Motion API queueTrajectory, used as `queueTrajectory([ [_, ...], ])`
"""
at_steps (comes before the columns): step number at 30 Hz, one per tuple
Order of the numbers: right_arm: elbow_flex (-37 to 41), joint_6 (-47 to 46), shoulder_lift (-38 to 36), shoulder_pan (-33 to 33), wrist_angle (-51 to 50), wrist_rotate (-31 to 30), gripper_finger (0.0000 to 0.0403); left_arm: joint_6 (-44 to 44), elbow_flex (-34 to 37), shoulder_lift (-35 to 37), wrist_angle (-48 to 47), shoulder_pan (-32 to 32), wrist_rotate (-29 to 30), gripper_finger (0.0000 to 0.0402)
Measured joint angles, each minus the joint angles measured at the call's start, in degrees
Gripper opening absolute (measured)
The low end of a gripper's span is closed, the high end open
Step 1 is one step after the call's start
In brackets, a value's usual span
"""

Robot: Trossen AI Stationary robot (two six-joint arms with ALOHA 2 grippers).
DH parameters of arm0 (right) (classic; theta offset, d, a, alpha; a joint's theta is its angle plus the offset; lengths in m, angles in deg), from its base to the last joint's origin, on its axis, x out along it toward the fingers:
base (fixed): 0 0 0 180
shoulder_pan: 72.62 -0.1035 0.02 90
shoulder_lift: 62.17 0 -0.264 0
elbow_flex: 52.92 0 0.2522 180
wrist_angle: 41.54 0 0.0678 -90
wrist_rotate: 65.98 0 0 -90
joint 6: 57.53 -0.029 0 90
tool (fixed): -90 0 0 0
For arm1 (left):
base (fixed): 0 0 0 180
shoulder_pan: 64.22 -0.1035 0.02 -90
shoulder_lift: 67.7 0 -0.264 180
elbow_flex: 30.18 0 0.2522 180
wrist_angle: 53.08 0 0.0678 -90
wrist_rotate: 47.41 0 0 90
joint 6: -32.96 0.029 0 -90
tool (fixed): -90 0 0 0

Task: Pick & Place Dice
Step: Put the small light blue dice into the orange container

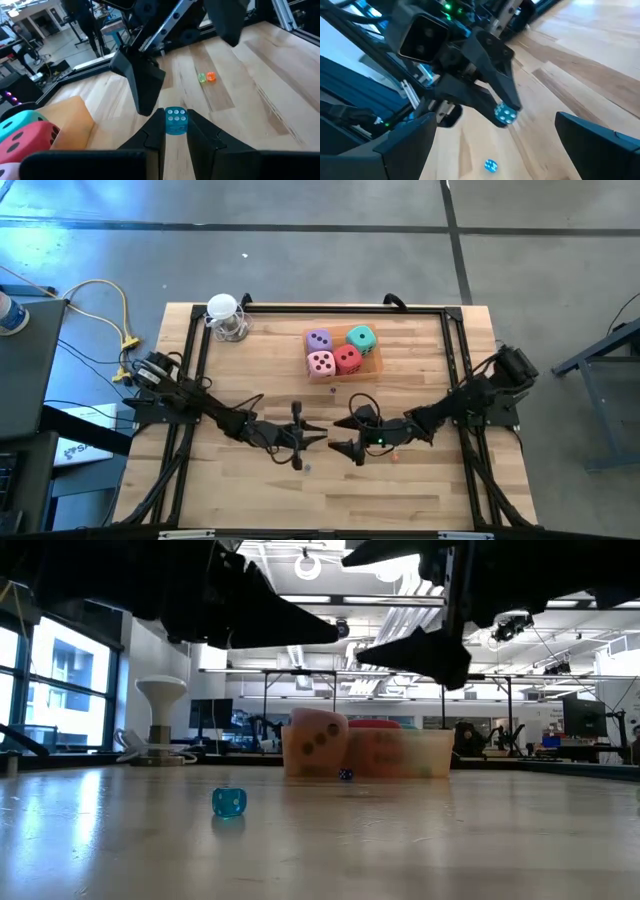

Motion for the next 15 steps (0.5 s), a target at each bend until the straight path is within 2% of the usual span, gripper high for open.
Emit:
queueTrajectory([
  [6, 0.0, -2.9, 2.6, 2.5, 1.8, 2.1, 0.0384, -1.4, -0.3, 0.0, -0.4, -0.2, 0.0, 0.0048],
  [10, 0.0, -4.1, 2.6, 3.8, 1.9, 4.7, 0.0348, -1.5, -0.3, 0.0, -0.7, -0.6, 0.0, 0.0048],
  [15, 0.0, -3.8, 2.6, 4.3, 1.9, 5.2, 0.0291, -2.5, -0.3, 0.0, -1.1, -1.1, 0.1, 0.0048],
])
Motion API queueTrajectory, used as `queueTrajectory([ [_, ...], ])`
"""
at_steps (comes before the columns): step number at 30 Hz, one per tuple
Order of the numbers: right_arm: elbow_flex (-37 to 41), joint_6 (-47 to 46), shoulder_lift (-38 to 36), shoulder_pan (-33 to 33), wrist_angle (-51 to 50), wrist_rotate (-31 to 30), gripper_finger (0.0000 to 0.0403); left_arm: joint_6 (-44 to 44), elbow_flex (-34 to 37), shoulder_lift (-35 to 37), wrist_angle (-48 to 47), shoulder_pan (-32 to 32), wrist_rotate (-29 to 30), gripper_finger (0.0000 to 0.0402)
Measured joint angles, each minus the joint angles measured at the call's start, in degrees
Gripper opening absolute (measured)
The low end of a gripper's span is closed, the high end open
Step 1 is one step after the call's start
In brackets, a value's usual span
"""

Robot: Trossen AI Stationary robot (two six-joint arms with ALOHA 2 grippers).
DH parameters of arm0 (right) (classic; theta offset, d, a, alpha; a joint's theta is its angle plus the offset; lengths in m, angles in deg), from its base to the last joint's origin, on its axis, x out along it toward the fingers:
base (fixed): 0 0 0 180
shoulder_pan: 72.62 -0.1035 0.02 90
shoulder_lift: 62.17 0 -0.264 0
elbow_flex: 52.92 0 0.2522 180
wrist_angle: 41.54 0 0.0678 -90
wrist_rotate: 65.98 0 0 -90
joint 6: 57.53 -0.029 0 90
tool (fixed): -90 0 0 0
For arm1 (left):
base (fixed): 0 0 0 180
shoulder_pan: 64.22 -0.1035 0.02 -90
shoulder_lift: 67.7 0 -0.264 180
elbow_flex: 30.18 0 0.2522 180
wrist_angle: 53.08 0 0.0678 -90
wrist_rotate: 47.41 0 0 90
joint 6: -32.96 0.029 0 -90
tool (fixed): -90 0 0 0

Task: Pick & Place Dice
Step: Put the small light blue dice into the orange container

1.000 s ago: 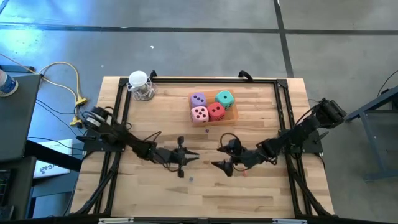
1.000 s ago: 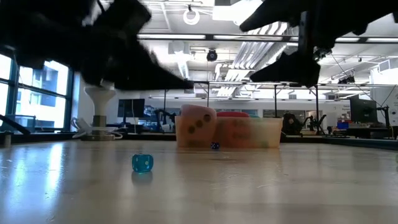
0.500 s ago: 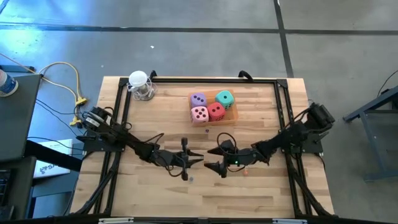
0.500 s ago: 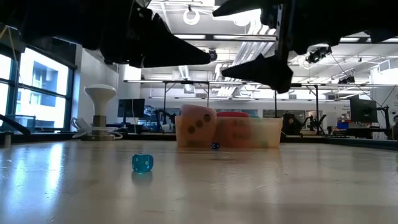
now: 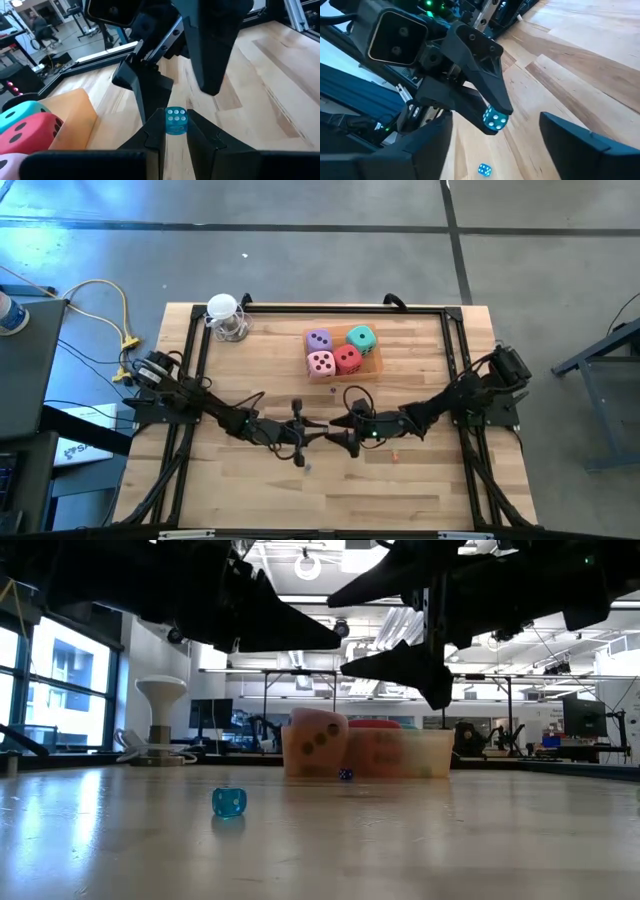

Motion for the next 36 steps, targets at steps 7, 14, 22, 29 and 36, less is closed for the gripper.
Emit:
queueTrajectory([
  [7, 0.0, 0.1, 0.0, 1.0, -0.3, 0.3, 0.0224, -0.6, 0.0, 0.0, -0.3, -0.8, -1.5, 0.0048],
  [14, 0.0, -0.4, 0.0, 2.1, -0.3, 2.0, 0.0186, -1.5, 0.0, 0.0, -0.8, -1.9, -2.1, 0.0048],
  [22, 0.0, -0.6, 0.0, 2.1, -0.3, 2.9, 0.0160, -0.5, 0.0, 0.0, -0.8, -2.1, -2.1, 0.0048],
  [29, 0.0, -0.5, 0.0, 2.4, -0.4, 3.0, 0.0130, -0.5, 0.0, 0.0, -0.8, -2.7, -2.2, 0.0049],
  [36, 0.0, -0.5, 0.0, 2.9, -0.9, 3.4, 0.0089, -0.3, 0.0, 0.0, -1.2, -2.7, -2.1, 0.0049],
])
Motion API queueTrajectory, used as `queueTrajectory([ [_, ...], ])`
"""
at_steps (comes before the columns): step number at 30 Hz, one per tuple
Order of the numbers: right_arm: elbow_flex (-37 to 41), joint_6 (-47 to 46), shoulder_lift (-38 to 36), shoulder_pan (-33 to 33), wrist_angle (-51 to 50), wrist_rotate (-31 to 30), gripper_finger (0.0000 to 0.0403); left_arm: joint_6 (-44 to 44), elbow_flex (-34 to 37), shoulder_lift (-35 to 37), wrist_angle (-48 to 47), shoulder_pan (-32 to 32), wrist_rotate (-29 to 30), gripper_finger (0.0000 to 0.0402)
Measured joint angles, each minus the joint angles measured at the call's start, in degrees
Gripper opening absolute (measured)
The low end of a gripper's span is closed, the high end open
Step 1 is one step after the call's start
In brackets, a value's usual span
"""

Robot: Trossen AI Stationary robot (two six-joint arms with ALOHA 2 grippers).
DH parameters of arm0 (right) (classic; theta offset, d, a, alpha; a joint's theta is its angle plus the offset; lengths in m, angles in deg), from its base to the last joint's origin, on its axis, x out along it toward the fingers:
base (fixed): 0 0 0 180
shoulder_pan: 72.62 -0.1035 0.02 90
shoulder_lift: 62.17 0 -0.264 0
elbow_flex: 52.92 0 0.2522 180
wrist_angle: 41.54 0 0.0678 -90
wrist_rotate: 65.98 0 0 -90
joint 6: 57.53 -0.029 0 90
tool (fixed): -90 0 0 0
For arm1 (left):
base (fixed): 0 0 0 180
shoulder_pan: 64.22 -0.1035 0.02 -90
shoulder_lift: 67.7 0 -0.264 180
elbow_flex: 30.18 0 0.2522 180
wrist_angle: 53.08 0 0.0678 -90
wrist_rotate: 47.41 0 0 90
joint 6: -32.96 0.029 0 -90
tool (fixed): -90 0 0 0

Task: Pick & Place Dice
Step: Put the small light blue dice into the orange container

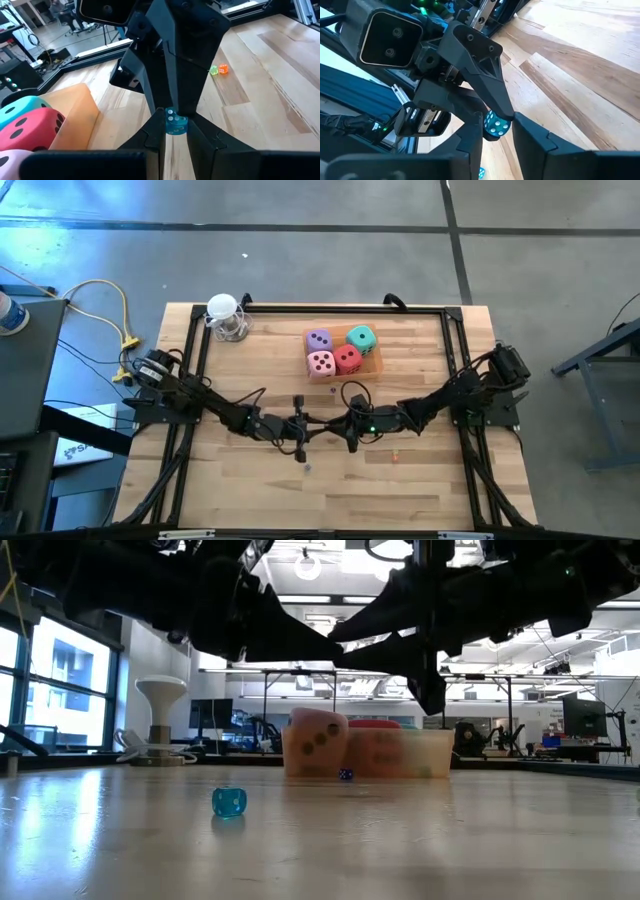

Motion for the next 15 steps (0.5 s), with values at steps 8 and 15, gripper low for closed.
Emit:
queueTrajectory([
  [8, 0.0, 0.4, 0.0, 0.0, -1.0, 0.1, 0.0059, 0.1, 0.0, 0.0, -0.5, 0.0, 0.0, 0.0049],
  [15, 0.0, 1.8, 0.0, 0.0, -1.4, 0.1, 0.0048, -0.2, 0.0, 0.0, -0.6, 0.0, 0.0, 0.0066],
])
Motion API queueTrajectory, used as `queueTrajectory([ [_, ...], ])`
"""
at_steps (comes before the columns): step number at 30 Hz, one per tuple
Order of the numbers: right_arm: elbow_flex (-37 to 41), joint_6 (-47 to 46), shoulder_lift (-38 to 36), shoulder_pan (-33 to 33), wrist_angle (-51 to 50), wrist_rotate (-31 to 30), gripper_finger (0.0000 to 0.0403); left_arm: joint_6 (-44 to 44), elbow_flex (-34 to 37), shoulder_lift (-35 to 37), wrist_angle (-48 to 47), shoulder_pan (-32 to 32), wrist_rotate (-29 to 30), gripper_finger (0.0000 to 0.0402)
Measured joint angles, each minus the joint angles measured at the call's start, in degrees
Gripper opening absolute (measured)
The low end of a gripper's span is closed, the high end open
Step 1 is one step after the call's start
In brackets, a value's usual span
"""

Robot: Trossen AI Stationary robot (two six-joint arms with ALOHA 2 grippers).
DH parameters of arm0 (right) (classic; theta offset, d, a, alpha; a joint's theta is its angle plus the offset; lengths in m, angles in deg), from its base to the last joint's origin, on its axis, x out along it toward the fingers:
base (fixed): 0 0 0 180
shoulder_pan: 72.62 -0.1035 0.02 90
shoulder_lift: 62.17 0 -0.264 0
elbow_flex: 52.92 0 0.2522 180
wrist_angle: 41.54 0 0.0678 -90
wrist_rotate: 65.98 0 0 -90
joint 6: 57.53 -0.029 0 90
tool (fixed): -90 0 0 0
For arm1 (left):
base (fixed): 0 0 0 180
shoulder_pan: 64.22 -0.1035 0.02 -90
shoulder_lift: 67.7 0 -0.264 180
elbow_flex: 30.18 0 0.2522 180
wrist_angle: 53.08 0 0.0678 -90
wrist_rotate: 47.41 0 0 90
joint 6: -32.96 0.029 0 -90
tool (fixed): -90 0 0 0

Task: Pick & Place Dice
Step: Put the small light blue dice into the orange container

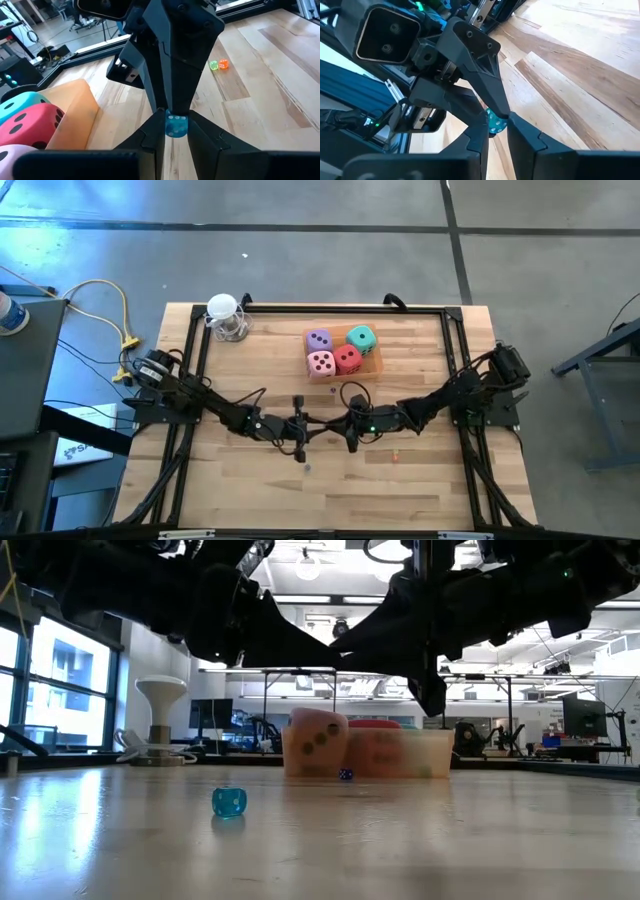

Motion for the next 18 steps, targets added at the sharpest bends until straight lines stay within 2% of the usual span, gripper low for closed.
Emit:
queueTrajectory([
  [6, 0.0, 0.8, 0.0, 0.0, -0.2, 0.0, 0.0045, 1.2, 0.0, 0.0, 0.1, 0.0, -0.2, 0.0072],
  [12, 0.0, 2.2, 0.0, 0.0, -0.5, 0.0, 0.0008, 4.2, 0.0, 0.0, 0.3, 0.0, -0.2, 0.0073],
  [18, 0.0, 3.0, 0.0, 0.0, -0.5, 0.3, 0.0002, 5.0, 0.0, 0.0, 0.5, 0.6, 0.0, 0.0074],
])
